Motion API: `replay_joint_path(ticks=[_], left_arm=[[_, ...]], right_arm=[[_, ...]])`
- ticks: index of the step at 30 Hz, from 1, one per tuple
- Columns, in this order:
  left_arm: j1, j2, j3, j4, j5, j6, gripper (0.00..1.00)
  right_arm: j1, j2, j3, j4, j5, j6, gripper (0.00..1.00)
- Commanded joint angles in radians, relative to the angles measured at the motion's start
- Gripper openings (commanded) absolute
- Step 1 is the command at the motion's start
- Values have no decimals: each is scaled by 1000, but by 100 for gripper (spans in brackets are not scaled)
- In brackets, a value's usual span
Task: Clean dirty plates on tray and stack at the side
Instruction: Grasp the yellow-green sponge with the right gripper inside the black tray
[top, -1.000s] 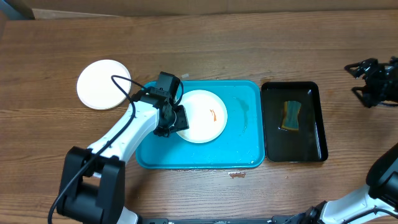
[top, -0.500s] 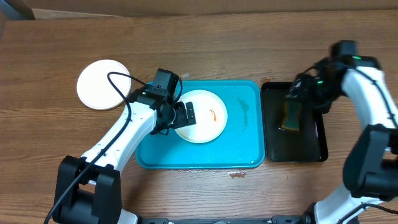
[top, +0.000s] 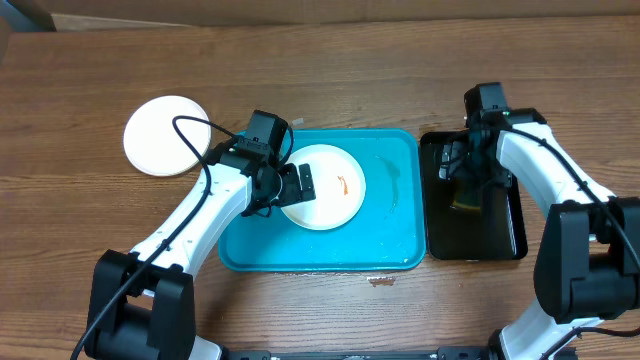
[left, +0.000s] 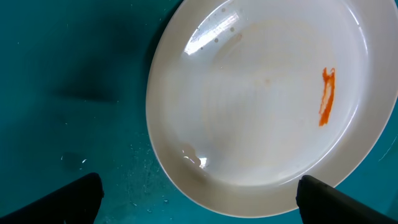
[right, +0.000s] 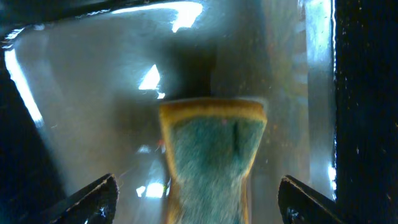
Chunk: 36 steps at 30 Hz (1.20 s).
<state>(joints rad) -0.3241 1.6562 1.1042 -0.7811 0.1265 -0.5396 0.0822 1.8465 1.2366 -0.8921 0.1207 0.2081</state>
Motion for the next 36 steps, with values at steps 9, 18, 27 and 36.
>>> replay_joint_path(ticks=[9,18,27,36], left_arm=[[1,-9,17,0,0,13,100],[1,-9,17,0,0,13,100],[1,-9,17,0,0,13,100],[1,-9,17,0,0,13,100]], right_arm=[[-13,-32,-175,255,47,-8,79],[-13,-32,-199,302,-19,-21,12],[-13,-32,-180,231,-48,-45,80],[-12,-32,-174,98,-80,-48,18]])
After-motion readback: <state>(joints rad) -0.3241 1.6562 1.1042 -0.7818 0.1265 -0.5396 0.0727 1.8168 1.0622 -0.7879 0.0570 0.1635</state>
